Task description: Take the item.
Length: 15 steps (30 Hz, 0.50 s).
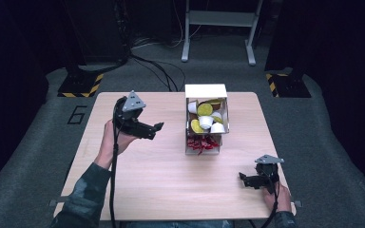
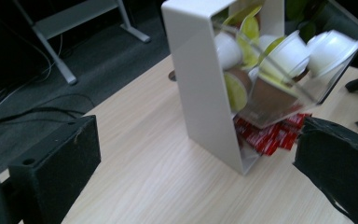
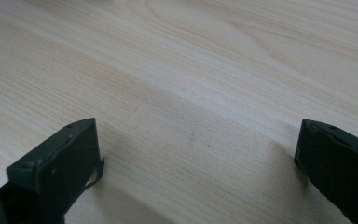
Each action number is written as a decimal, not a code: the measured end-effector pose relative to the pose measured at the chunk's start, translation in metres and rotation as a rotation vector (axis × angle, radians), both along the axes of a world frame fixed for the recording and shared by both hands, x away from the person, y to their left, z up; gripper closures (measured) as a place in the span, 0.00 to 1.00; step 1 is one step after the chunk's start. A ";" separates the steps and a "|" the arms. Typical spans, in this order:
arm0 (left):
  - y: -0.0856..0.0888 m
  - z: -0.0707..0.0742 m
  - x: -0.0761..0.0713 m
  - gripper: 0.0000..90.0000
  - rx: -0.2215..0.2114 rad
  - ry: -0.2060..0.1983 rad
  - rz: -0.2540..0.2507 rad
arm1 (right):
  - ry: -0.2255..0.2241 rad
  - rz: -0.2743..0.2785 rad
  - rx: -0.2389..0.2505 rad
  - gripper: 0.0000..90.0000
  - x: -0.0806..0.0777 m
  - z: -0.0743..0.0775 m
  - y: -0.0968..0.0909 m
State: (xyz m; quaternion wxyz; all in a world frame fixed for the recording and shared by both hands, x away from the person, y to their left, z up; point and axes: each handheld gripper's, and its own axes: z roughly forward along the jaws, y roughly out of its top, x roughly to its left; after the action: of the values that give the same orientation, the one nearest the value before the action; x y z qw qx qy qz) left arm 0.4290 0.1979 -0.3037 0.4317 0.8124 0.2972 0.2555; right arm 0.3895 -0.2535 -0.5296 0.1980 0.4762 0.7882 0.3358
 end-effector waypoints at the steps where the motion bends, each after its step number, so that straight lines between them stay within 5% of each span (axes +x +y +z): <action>1: -0.003 0.001 0.001 0.00 0.000 0.001 -0.010 | 0.000 0.000 0.000 0.00 0.000 0.000 0.000; 15: -0.062 0.010 0.019 0.00 0.048 -0.022 -0.128 | -0.002 -0.001 -0.007 0.00 0.000 0.000 0.000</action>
State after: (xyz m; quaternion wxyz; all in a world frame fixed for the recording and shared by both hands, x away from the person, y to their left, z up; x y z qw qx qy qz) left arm 0.4476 0.1359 -0.2941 0.4309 0.8370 0.2337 0.2432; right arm 0.3897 -0.2536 -0.5298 0.2006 0.4755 0.7889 0.3336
